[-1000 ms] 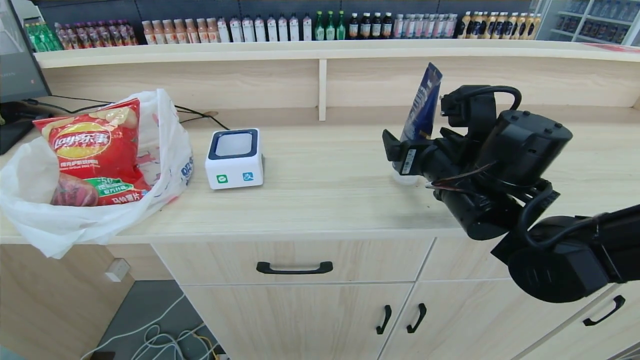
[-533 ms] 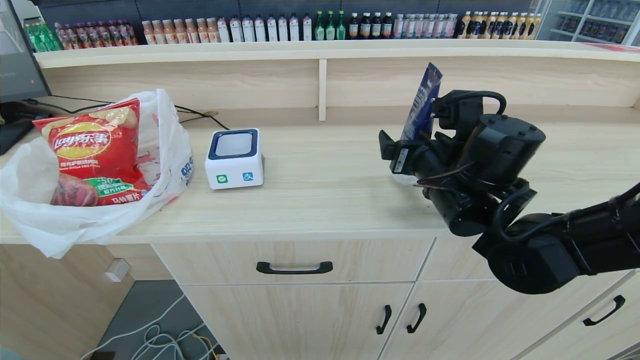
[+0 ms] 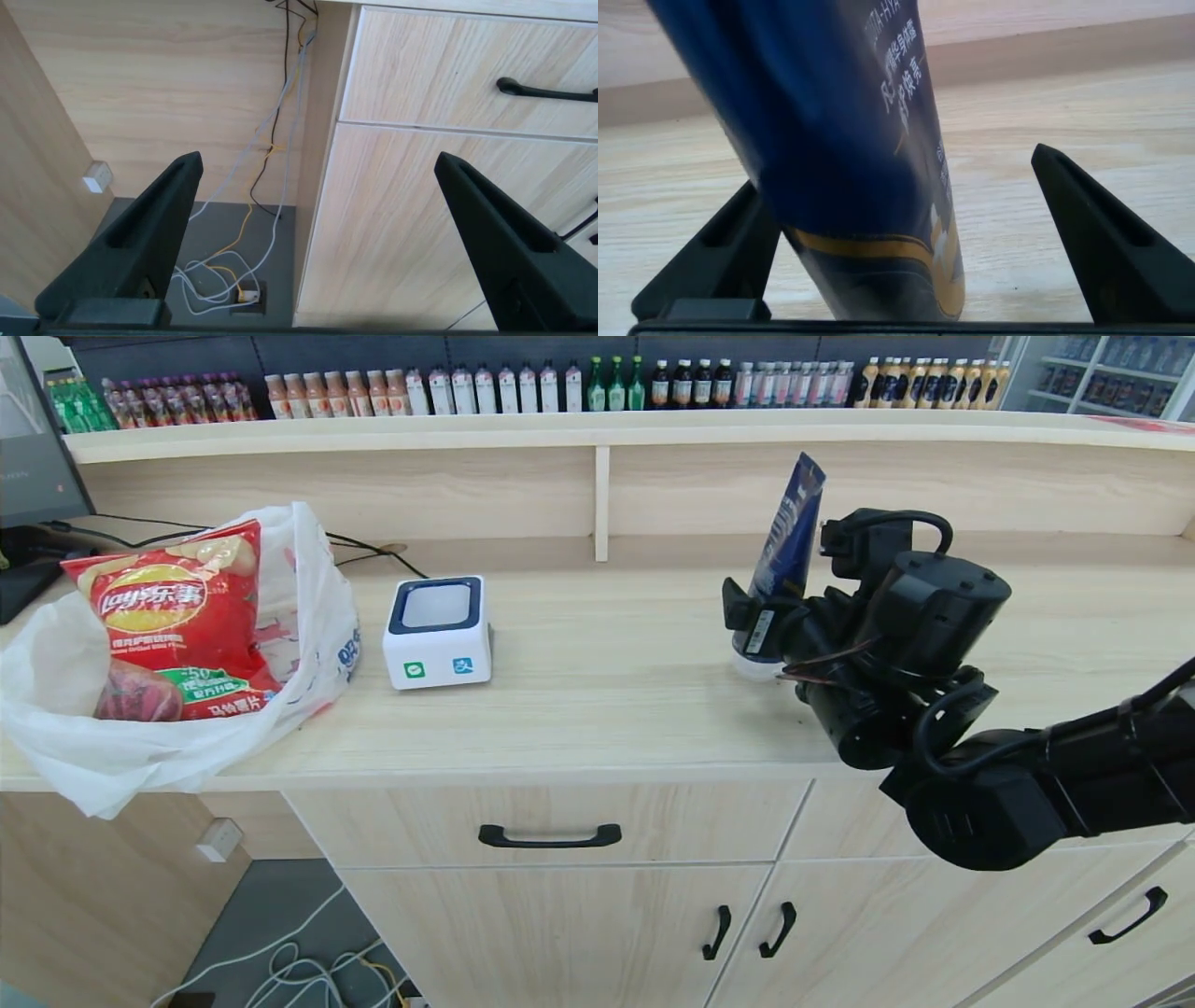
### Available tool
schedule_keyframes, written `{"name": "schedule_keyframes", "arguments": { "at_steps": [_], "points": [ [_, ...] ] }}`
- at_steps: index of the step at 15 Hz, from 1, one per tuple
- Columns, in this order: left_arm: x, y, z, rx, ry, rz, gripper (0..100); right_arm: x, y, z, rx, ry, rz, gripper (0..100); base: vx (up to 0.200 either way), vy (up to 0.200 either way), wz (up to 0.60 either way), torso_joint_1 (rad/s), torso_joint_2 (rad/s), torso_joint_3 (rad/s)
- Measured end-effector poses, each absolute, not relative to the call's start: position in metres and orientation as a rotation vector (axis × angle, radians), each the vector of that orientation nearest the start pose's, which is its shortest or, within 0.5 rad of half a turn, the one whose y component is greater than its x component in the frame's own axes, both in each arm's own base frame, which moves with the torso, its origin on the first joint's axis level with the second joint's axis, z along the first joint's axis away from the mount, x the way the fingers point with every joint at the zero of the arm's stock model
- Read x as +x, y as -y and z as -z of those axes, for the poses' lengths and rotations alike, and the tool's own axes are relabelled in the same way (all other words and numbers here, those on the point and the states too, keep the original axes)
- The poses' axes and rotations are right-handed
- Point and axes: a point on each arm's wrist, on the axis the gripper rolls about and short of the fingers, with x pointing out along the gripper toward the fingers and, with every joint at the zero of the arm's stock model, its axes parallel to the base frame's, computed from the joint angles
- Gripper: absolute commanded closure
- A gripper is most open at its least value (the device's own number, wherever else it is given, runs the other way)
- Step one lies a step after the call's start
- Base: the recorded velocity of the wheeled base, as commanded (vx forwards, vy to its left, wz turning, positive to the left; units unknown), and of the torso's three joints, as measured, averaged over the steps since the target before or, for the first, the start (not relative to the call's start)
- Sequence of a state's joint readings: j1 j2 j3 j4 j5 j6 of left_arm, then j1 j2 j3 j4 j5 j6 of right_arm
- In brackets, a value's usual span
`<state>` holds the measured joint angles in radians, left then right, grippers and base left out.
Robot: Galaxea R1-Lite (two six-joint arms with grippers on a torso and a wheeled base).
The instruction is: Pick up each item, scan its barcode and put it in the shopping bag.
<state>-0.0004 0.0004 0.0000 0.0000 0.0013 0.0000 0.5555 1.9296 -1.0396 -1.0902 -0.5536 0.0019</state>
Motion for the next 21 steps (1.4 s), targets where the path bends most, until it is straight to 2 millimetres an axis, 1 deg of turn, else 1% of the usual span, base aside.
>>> {"name": "schedule_keyframes", "arguments": {
  "at_steps": [6,7,16,21],
  "points": [
    [-0.0228,0.0000,-0.0755,0.000,0.000,-0.001,0,0.3236,-0.1859,-0.2082,0.105,0.163,0.001,0,0.000,0.000,0.00,0.000,0.00,0.000],
    [-0.0228,0.0000,-0.0755,0.000,0.000,-0.001,0,0.3238,-0.1858,-0.2077,0.104,0.161,0.002,100,0.000,0.000,0.00,0.000,0.00,0.000],
    [-0.0228,0.0000,-0.0755,0.000,0.000,-0.001,0,0.3233,-0.1865,-0.2089,0.106,0.165,0.000,100,0.000,0.000,0.00,0.000,0.00,0.000],
    [-0.0228,0.0000,-0.0755,0.000,0.000,-0.001,0,0.3170,-0.1878,-0.2144,0.110,0.175,-0.011,100,0.000,0.000,0.00,0.000,0.00,0.000]
  ]
}}
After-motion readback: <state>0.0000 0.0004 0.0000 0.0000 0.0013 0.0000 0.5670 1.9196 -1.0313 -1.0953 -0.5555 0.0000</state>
